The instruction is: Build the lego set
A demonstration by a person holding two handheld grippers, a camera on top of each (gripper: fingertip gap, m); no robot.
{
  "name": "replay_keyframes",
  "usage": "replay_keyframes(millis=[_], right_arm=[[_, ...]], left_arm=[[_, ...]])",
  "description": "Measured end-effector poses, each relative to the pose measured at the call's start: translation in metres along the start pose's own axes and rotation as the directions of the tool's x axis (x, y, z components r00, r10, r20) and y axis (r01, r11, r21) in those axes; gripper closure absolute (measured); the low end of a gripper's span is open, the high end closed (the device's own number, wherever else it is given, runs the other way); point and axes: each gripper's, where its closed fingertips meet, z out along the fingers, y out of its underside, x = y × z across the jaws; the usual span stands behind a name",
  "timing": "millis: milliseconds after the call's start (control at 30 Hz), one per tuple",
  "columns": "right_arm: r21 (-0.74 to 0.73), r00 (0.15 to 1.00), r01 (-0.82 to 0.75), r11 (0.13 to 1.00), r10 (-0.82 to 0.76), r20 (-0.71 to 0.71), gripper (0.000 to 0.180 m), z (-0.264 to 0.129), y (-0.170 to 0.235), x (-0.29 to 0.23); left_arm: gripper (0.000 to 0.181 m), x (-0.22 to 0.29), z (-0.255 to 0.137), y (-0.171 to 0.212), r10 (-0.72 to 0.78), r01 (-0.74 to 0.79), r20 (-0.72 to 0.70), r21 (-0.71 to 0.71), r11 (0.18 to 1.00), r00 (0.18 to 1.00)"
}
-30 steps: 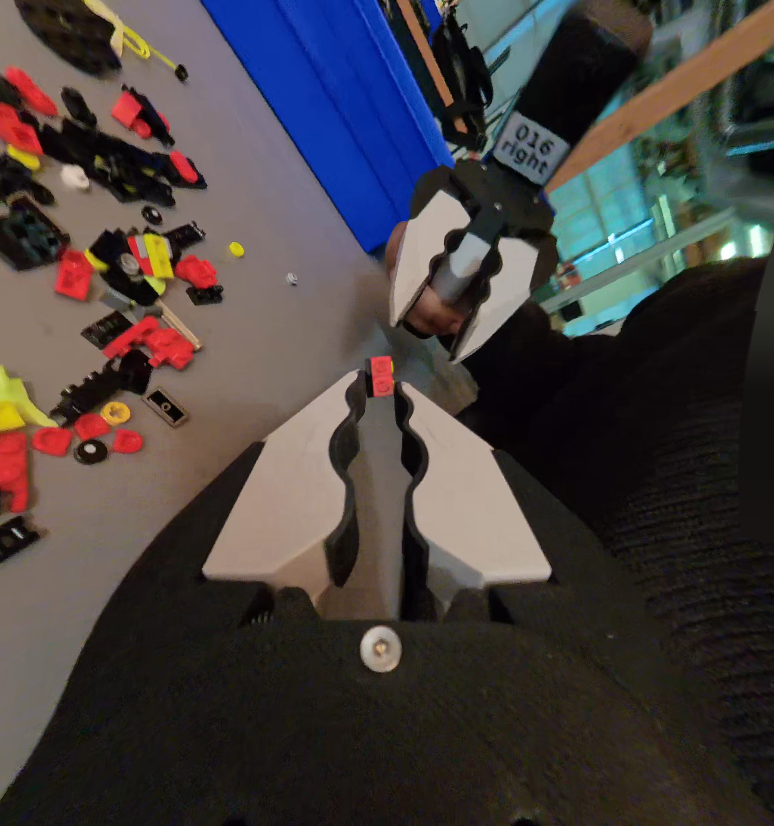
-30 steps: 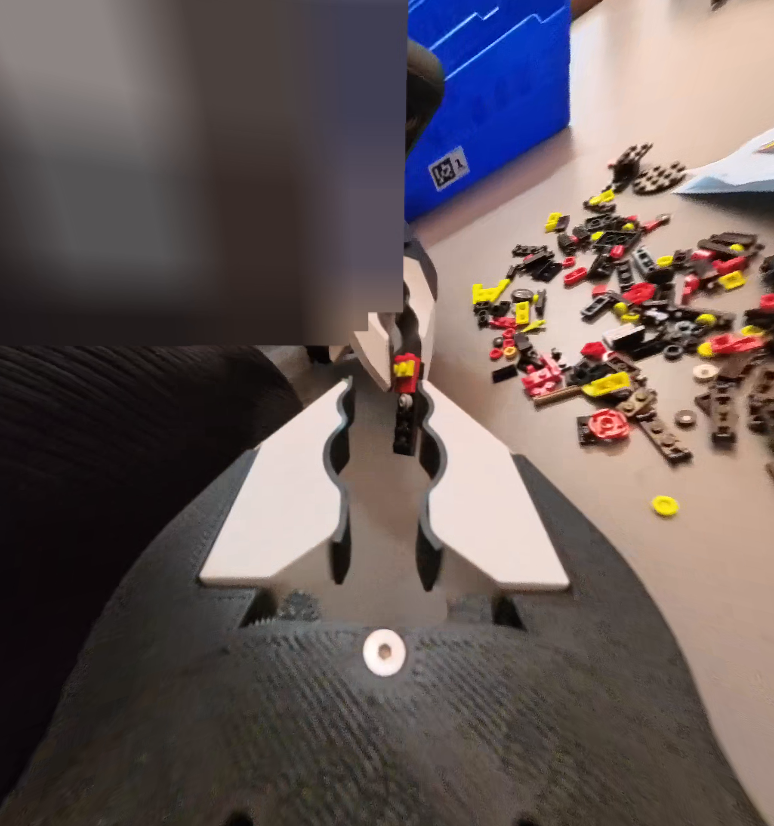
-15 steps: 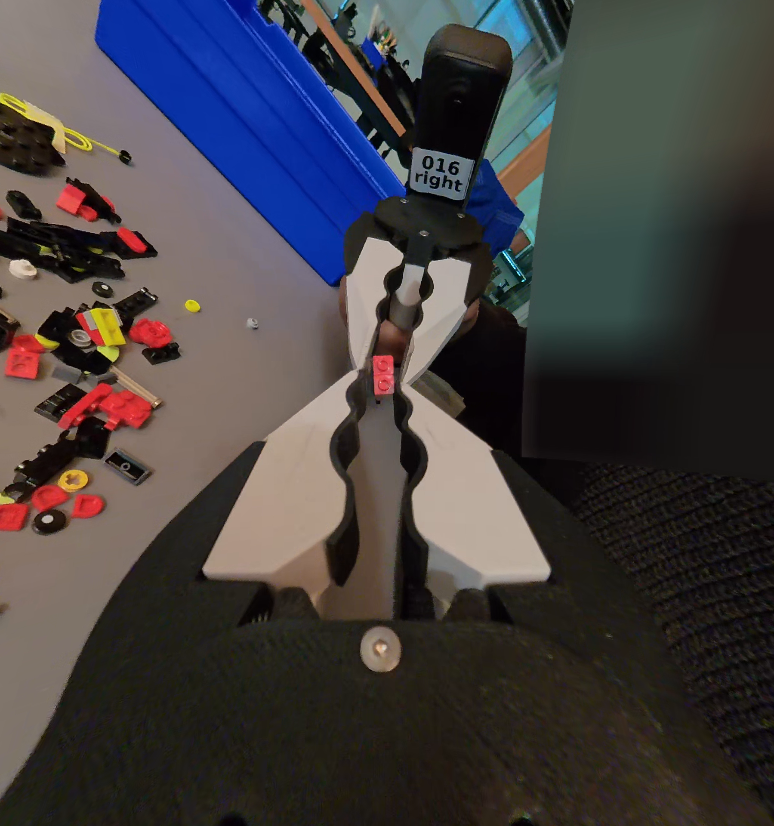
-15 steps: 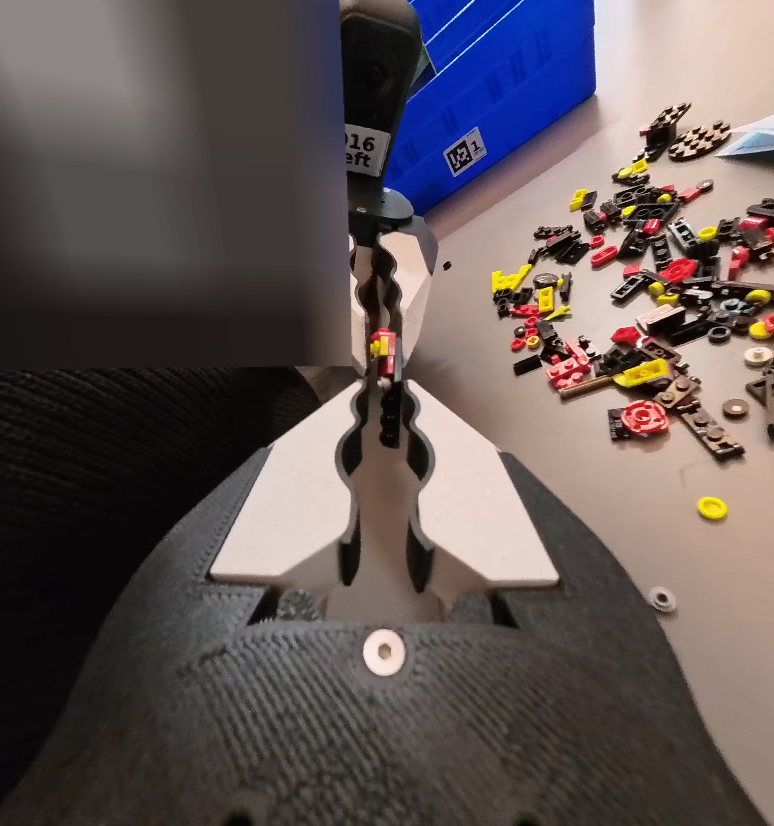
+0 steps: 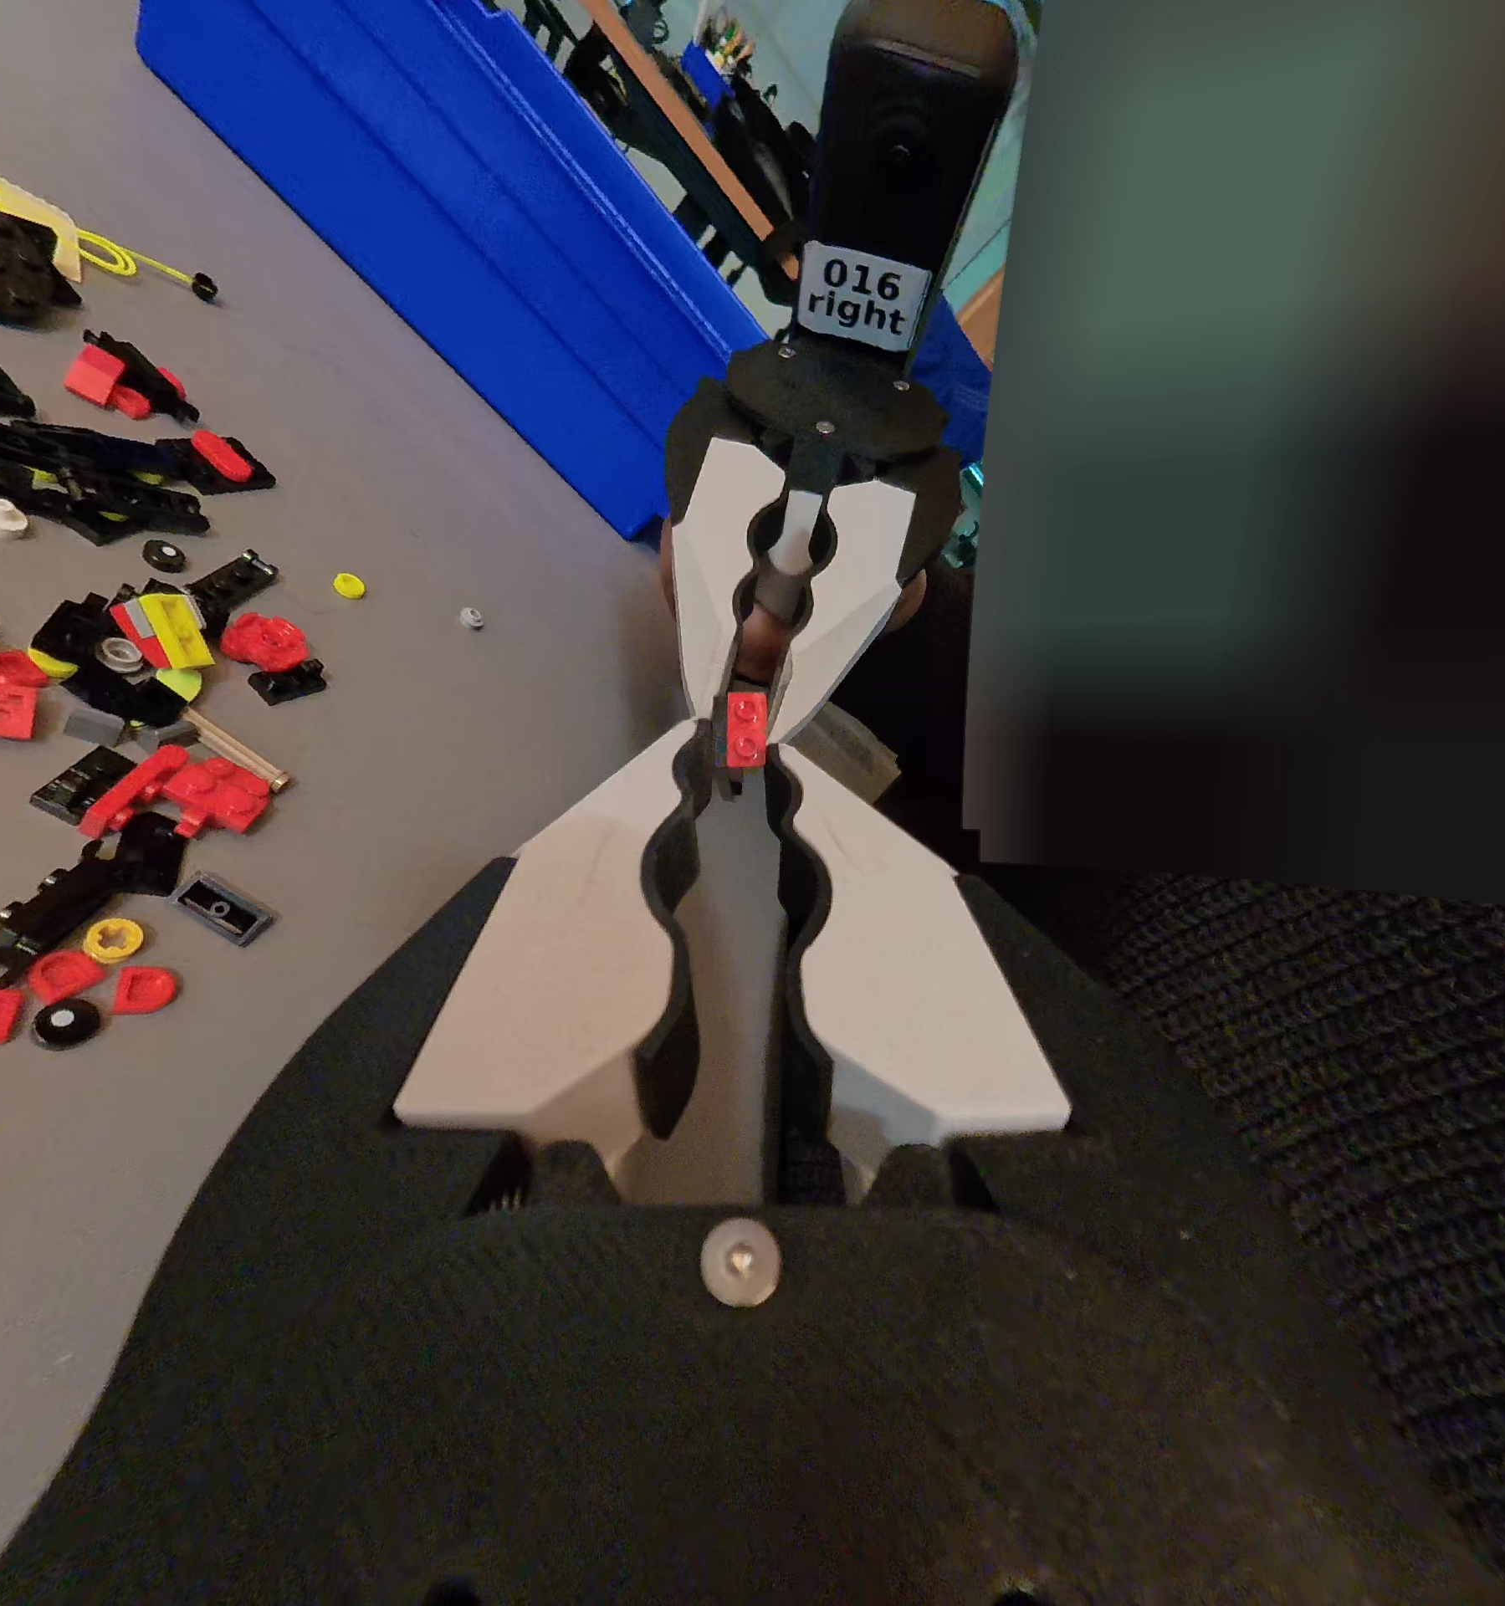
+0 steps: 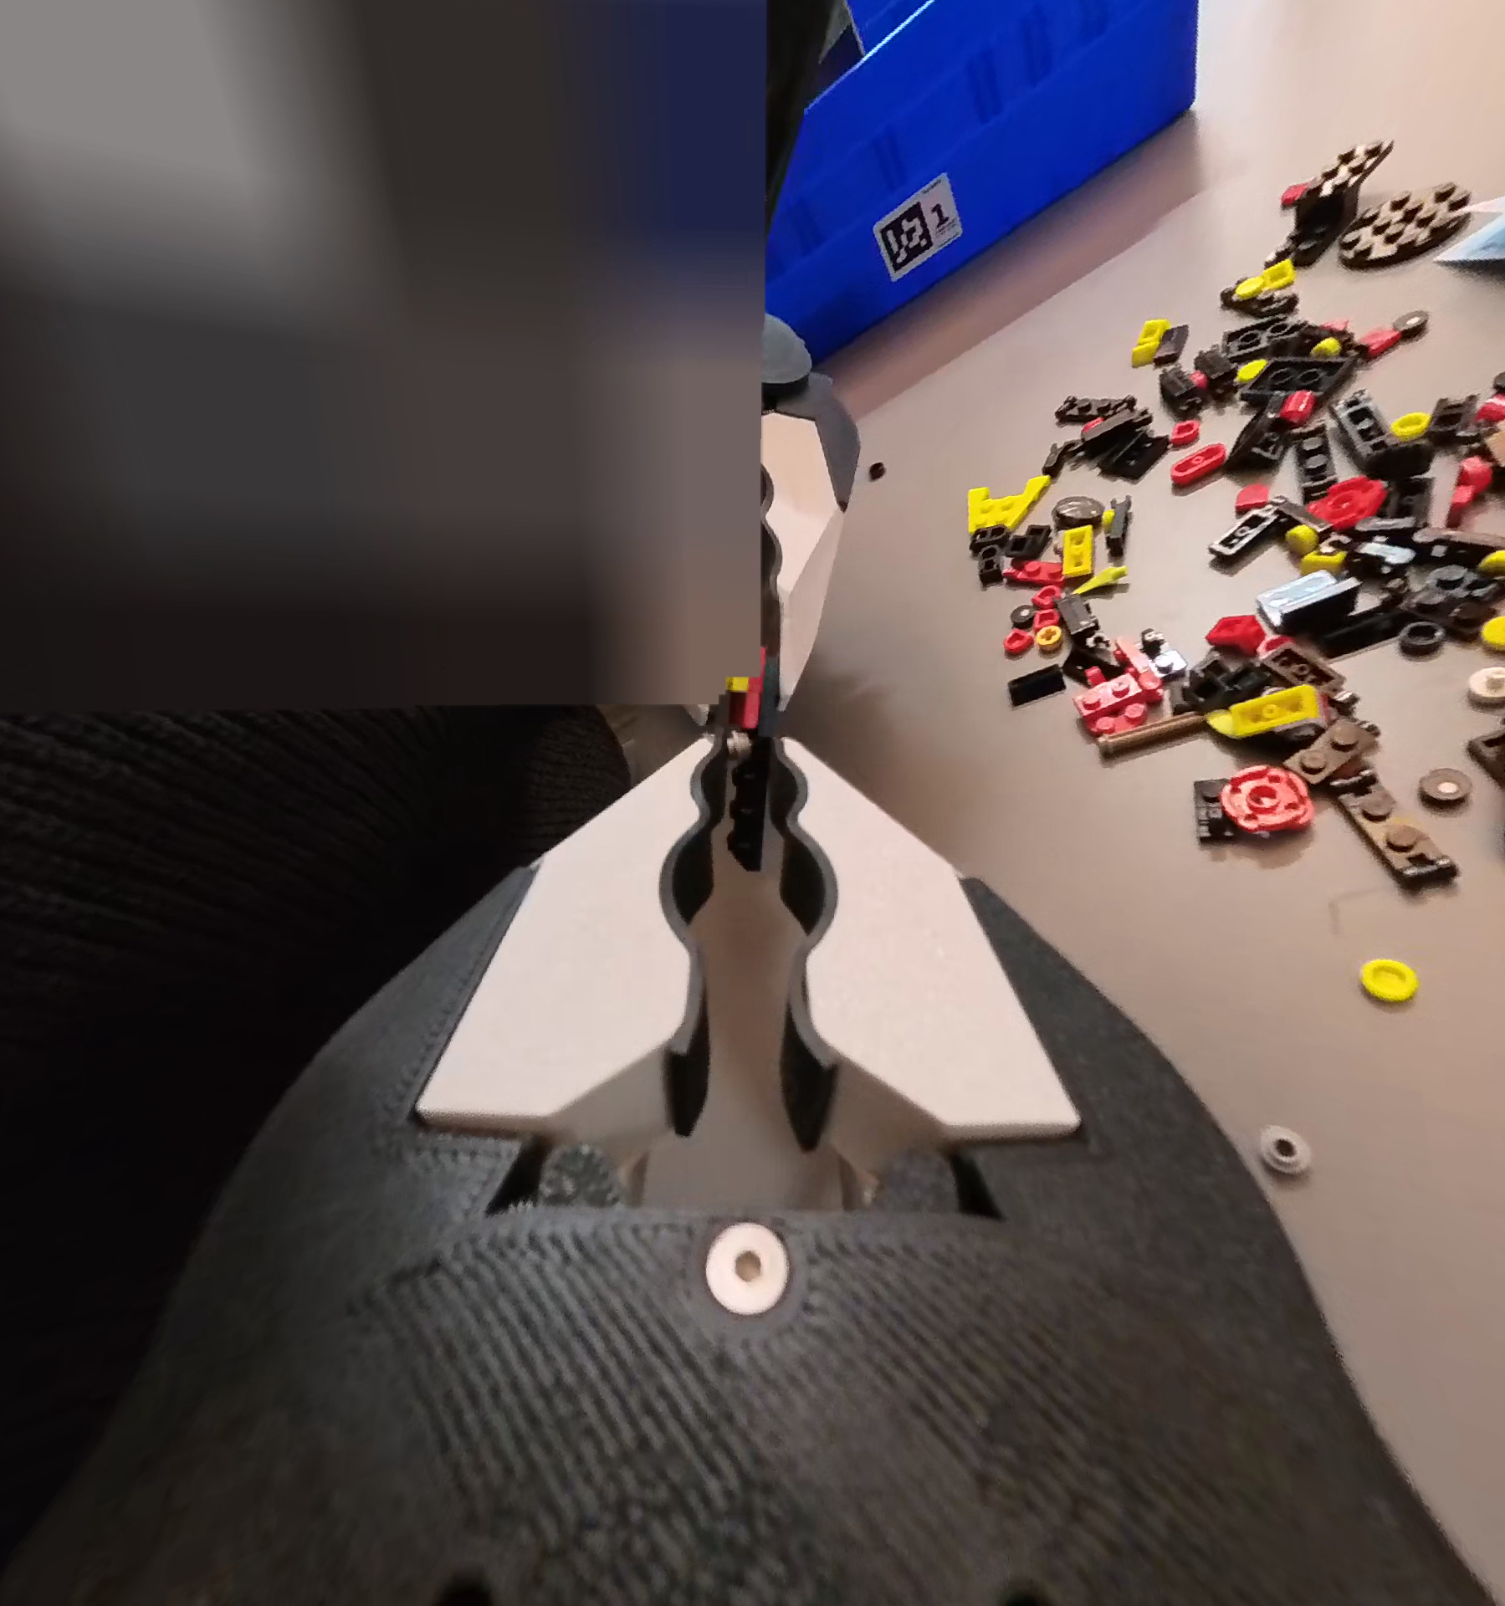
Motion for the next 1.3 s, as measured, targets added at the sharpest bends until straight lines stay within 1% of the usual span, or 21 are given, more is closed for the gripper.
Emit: replay_keyframes(millis=[67,267,333,400,467,500,533,667,767,867,933,1100,1167,1300], right_arm=[[-0.015,1.0,-0.014,1.0,0.015,0.012,0.172,0.001,0.001,-0.002],[-0.043,1.0,-0.009,0.999,0.008,-0.018,0.173,0.003,0.001,-0.003],[-0.033,1.0,0.002,0.999,-0.003,-0.031,0.173,0.003,0.001,-0.001],[0.005,0.999,-0.024,1.0,0.024,-0.027,0.173,0.002,-0.003,0.001],[0.049,0.999,-0.039,0.998,0.039,-0.012,0.172,0.0,-0.007,0.002],[0.054,0.999,-0.036,0.998,0.036,-0.004,0.163,-0.002,-0.007,0.002],[0.061,0.999,-0.033,0.998,0.033,-0.004,0.158,-0.004,-0.007,0.004],[0.116,0.998,-0.059,0.991,0.058,0.011,0.158,-0.009,-0.015,0.005],[0.124,0.998,-0.067,0.99,0.065,0.021,0.157,-0.008,-0.016,0.004],[0.144,0.996,-0.081,0.986,0.076,0.037,0.16,-0.007,-0.019,0.002],[0.156,0.995,-0.089,0.984,0.083,0.048,0.167,-0.008,-0.021,0.001],[0.152,0.993,-0.108,0.982,0.1,0.065,0.167,-0.007,-0.02,0.0],[0.148,0.993,-0.108,0.983,0.099,0.067,0.173,-0.006,-0.02,-0.001],[0.129,0.995,-0.092,0.987,0.086,0.054,0.174,-0.005,-0.018,-0.001]], left_arm=[[0.173,0.001,0.0,0.001,0.018,-0.018,0.0,-0.007,1.0,1.0],[0.172,0.003,-0.001,0.001,0.047,-0.047,0.001,-0.003,0.999,0.999],[0.172,0.002,-0.001,0.002,0.045,-0.045,0.005,-0.009,0.999,0.999],[0.172,0.0,-0.002,0.0,0.048,-0.048,0.015,-0.006,0.999,0.999],[0.172,0.0,-0.003,-0.003,0.019,-0.019,0.007,0.01,1.0,1.0],[0.173,0.0,-0.003,-0.005,-0.005,0.005,-0.004,0.024,1.0,1.0],[0.173,-0.001,-0.004,-0.007,-0.031,0.031,-0.007,0.038,0.999,0.999],[0.173,-0.004,-0.01,-0.016,-0.124,0.128,-0.05,0.1,0.987,0.991],[0.173,-0.003,-0.011,-0.019,-0.15,0.159,-0.08,0.122,0.98,0.985],[0.173,0.0,-0.009,-0.018,-0.141,0.151,-0.09,0.115,0.982,0.986],[0.173,0.002,-0.007,-0.017,-0.132,0.141,-0.09,0.109,0.984,0.987],[0.173,0.003,-0.005,-0.017,-0.134,0.145,-0.102,0.105,0.984,0.986],[0.173,0.004,-0.005,-0.017,-0.132,0.143,-0.106,0.105,0.984,0.986],[0.173,0.004,-0.006,-0.017,-0.129,0.14,-0.105,0.103,0.985,0.986]])
